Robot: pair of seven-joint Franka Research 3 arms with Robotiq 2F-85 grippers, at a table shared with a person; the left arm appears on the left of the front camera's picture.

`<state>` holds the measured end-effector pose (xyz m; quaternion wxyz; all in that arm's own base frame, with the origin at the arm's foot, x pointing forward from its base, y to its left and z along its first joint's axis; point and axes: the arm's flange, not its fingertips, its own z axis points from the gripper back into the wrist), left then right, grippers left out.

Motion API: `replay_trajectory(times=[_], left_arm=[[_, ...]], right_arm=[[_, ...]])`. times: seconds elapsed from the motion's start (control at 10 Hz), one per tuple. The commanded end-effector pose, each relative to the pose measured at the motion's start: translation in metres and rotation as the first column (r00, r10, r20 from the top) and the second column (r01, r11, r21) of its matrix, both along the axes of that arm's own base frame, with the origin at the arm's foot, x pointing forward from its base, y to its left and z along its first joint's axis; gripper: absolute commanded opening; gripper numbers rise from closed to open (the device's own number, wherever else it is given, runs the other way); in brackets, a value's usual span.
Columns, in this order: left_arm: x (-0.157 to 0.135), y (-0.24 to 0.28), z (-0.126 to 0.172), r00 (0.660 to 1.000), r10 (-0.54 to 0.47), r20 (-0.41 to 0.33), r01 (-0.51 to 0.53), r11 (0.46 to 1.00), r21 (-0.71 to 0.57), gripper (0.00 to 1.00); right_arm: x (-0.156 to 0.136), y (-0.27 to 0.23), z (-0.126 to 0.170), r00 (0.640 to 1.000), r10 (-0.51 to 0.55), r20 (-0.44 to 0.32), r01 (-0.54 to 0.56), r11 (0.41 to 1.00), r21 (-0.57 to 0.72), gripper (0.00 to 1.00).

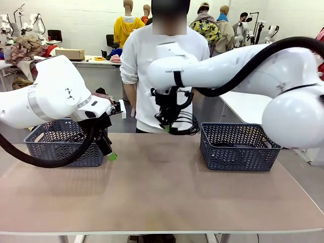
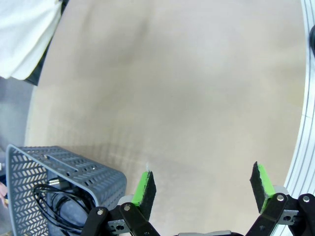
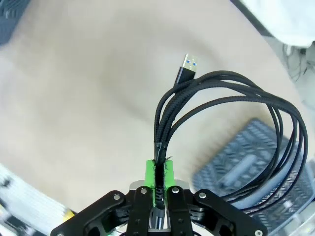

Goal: Organize the cables according to human instructions.
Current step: Pick up a bundle of cables and place it in the basket indicated by the human.

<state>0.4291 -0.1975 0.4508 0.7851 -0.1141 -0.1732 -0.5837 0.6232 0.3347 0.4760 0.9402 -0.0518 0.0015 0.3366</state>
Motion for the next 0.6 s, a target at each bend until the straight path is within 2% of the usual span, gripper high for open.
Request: replay_trajectory(times=[0.0,0.3,0.5], left_arm=[[0.0,0.002,0.0,1.0,0.005,0.003,-0.005,1.0,0.0,1.0],[0.0,0.002,0.0,1.0,0.005,0.003,-0.005,1.0,0.0,1.0],[0.0,0.002,0.0,1.0,0.005,0.003,-0.005,1.0,0.0,1.0]], right_arm=[[-0.009,-0.038,0.022,0.977,0.211,-0.006,-0.212,0.977,-0.024,0.0],[-0.02,-0.107,0.034,0.905,0.425,-0.013,-0.426,0.905,-0.023,0.0],[-0.029,-0.143,0.03,0.905,0.426,-0.006,-0.426,0.904,-0.04,0.0]])
